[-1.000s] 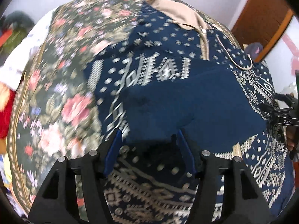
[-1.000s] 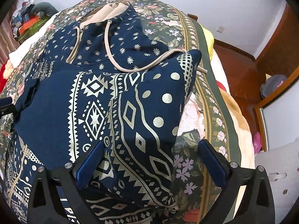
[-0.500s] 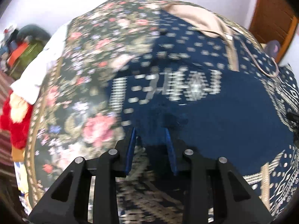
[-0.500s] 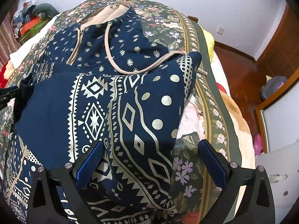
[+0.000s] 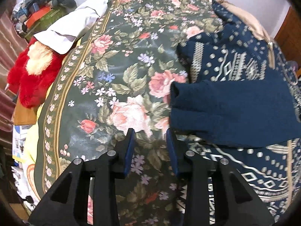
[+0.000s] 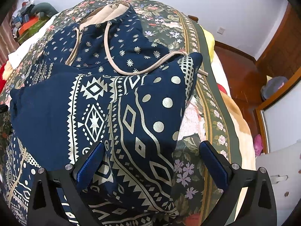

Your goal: Fold large clothes

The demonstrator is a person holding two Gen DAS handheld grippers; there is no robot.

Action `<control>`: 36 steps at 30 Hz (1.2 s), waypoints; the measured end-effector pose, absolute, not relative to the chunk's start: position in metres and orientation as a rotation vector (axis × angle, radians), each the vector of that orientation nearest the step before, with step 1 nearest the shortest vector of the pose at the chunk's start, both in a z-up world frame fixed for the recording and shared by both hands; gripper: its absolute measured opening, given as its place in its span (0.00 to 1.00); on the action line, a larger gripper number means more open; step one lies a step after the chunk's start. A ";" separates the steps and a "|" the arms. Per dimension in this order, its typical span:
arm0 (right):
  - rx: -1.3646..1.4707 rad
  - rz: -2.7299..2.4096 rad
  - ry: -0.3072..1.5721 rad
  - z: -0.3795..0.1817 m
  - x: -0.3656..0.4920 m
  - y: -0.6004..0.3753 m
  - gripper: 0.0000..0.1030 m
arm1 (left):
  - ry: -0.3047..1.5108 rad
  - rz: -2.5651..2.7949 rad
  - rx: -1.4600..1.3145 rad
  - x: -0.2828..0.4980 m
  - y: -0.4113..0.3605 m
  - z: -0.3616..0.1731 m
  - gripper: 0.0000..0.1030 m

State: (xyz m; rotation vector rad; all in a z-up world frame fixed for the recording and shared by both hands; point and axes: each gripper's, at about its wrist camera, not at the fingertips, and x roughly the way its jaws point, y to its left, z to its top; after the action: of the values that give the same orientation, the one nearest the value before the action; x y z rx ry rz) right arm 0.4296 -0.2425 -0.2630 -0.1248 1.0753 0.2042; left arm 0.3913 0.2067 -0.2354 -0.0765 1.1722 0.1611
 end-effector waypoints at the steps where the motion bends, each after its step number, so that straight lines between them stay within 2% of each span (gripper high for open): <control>1: -0.122 0.201 1.080 -0.262 0.430 -0.243 0.97 | 1.163 0.145 -0.091 0.391 0.203 -0.231 0.33; 3: -0.110 0.192 1.079 -0.257 0.430 -0.245 0.97 | 1.143 0.108 -0.115 0.394 0.193 -0.224 0.36; 6: -0.134 0.161 1.038 -0.246 0.430 -0.246 0.97 | 1.117 0.106 -0.089 0.408 0.177 -0.222 0.54; 7: -0.146 0.147 1.023 -0.243 0.430 -0.246 0.97 | 1.109 0.115 -0.063 0.413 0.170 -0.224 0.55; 14: -0.195 0.172 1.045 -0.248 0.436 -0.253 0.97 | 1.162 0.126 -0.010 0.420 0.162 -0.258 0.56; 19: -0.188 0.198 1.075 -0.240 0.442 -0.253 0.97 | 1.175 0.098 0.039 0.407 0.161 -0.259 0.57; 30: -0.178 0.282 0.879 -0.154 0.435 -0.243 0.98 | 1.062 0.063 0.002 0.415 0.162 -0.184 0.58; 33: -0.109 0.323 0.873 -0.141 0.449 -0.237 0.98 | 1.035 0.037 -0.016 0.433 0.156 -0.166 0.63; 36: -0.058 0.340 0.889 -0.137 0.470 -0.226 0.98 | 1.024 0.022 -0.024 0.455 0.147 -0.157 0.63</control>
State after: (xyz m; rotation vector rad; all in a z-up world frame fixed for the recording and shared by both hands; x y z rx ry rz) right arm 0.4700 -0.2264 -0.1367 -0.0581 0.8892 0.3397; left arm 0.4548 0.1466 -0.1567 -0.0236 1.0244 0.0222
